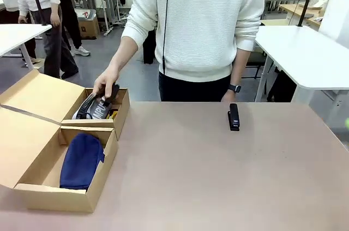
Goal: Place items inside the box.
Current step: Pick up a Pencil pouch or Stapler and place it inside the Mailer Box closest to the robot.
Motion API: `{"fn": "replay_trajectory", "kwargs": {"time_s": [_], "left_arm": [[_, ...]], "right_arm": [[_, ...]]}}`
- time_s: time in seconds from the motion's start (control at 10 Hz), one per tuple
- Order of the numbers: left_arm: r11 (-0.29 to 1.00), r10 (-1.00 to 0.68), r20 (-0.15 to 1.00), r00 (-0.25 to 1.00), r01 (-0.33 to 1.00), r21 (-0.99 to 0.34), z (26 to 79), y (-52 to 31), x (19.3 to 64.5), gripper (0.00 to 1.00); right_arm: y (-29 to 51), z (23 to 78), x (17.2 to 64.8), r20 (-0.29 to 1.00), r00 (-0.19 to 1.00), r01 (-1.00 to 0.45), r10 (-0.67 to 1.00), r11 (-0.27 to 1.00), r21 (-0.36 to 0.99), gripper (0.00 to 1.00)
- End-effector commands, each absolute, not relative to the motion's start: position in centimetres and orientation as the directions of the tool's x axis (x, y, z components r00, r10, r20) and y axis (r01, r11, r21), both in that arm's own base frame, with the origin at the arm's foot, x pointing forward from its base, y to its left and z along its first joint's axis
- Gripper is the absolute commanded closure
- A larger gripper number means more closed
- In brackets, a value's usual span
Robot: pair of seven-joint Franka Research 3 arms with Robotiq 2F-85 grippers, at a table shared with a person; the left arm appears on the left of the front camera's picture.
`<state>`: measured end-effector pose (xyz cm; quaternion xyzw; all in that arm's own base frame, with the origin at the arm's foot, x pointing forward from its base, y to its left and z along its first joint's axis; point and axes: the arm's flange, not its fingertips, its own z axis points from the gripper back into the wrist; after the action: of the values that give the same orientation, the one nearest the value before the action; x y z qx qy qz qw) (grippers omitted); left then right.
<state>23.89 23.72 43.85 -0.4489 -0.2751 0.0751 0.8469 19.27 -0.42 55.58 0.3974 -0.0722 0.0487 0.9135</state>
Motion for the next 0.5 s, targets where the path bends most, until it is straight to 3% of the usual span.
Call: {"fn": "replay_trajectory", "kwargs": {"time_s": [0.0, 0.1, 0.2, 0.4], "left_arm": [[0.578, 0.373, 0.425, 0.825, 0.152, -0.802, 43.8, 23.6, 24.0, 0.0], [0.578, 0.373, 0.425, 0.825, 0.152, -0.802, 43.8, 23.6, 24.0, 0.0], [0.578, 0.373, 0.425, 0.825, 0.152, -0.802, 43.8, 23.6, 24.0, 0.0], [0.578, 0.373, 0.425, 0.825, 0.152, -0.802, 43.8, 23.6, 24.0, 0.0]], "right_arm": [[-1.9, 47.7, 19.2, 0.264, 0.946, -0.083, -0.188, 0.646, 0.759, 0.0], [-2.2, 46.7, 19.6, 0.271, 0.932, -0.06, -0.242, 0.632, 0.773, 0.0], [-3.7, 55.4, 20.4, 0.199, 0.974, -0.079, -0.105, 0.666, 0.742, 0.0], [-3.7, 55.4, 20.4, 0.199, 0.974, -0.079, -0.105, 0.666, 0.742, 0.0]]}}
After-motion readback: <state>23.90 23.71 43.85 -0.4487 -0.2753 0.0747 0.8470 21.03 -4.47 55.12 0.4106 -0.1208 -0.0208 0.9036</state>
